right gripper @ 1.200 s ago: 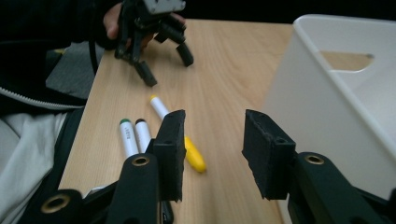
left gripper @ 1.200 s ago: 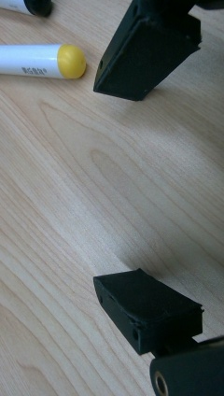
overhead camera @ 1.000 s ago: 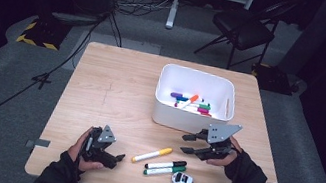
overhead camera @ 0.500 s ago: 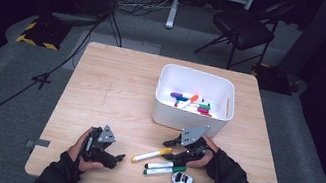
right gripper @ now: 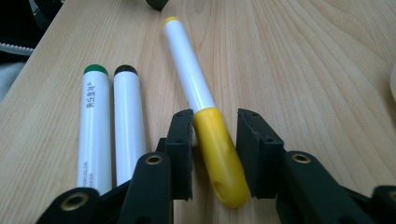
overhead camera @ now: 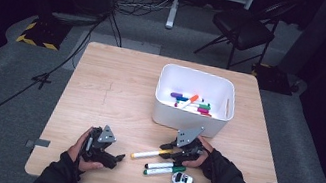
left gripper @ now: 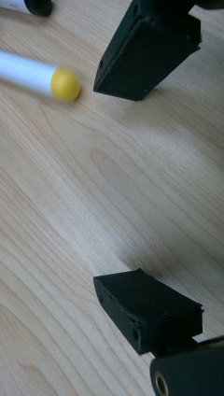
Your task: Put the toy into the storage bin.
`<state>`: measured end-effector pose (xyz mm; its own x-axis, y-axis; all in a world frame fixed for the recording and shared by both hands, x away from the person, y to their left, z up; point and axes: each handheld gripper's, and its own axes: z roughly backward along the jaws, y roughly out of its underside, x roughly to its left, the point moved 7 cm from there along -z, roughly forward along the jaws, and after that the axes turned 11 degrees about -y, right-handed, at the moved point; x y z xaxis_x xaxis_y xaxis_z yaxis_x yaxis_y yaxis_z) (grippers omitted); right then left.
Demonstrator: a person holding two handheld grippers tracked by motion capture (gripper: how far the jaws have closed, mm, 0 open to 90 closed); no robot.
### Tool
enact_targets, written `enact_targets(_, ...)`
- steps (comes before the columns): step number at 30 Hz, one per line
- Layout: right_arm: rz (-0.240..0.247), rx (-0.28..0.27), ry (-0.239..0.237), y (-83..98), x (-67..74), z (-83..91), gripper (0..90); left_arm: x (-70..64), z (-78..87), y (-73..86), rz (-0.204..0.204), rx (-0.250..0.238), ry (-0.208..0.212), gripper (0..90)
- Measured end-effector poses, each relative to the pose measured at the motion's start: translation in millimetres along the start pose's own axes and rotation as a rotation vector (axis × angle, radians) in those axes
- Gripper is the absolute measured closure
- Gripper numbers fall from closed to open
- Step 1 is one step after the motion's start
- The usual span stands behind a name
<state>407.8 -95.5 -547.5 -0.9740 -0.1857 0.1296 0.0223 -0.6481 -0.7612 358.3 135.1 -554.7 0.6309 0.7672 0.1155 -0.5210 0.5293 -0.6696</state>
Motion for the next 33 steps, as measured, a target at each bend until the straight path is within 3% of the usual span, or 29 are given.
enact_targets(1, -0.007, -0.001, 0.0, 0.6, 1.2, 0.5, 73.6, -0.1, 0.0, 0.0, 0.001, 0.0, 0.001, 8.9)
enact_targets(3, 0.005, 0.014, 0.003, 0.8, 2.4, 1.8, 75.0, 0.0, 0.0, 0.0, 0.001, 0.0, 0.0, 8.9)
enact_targets(9, 0.017, 0.029, -0.002, 3.8, 6.3, 6.1, 75.2, 0.5, 0.0, -0.1, -0.002, -0.001, -0.003, 8.9)
enact_targets(13, 0.008, 0.006, -0.001, 3.5, 7.8, 13.0, 75.2, 0.5, 0.0, -0.1, -0.002, -0.001, -0.003, 8.9)
enact_targets(17, -0.014, -0.028, 0.025, -1.7, 11.0, 28.1, 75.2, 0.5, 0.0, -0.1, -0.002, -0.001, -0.003, 8.9)
enact_targets(25, 0.021, -0.079, 0.094, -12.6, 26.4, 71.5, 75.2, 0.6, 0.0, -0.1, -0.003, -0.001, -0.003, 8.9)
enact_targets(33, 0.033, -0.107, 0.133, -26.6, 36.8, 113.1, 75.2, 0.5, 0.0, -0.1, -0.002, -0.001, -0.003, 8.8)
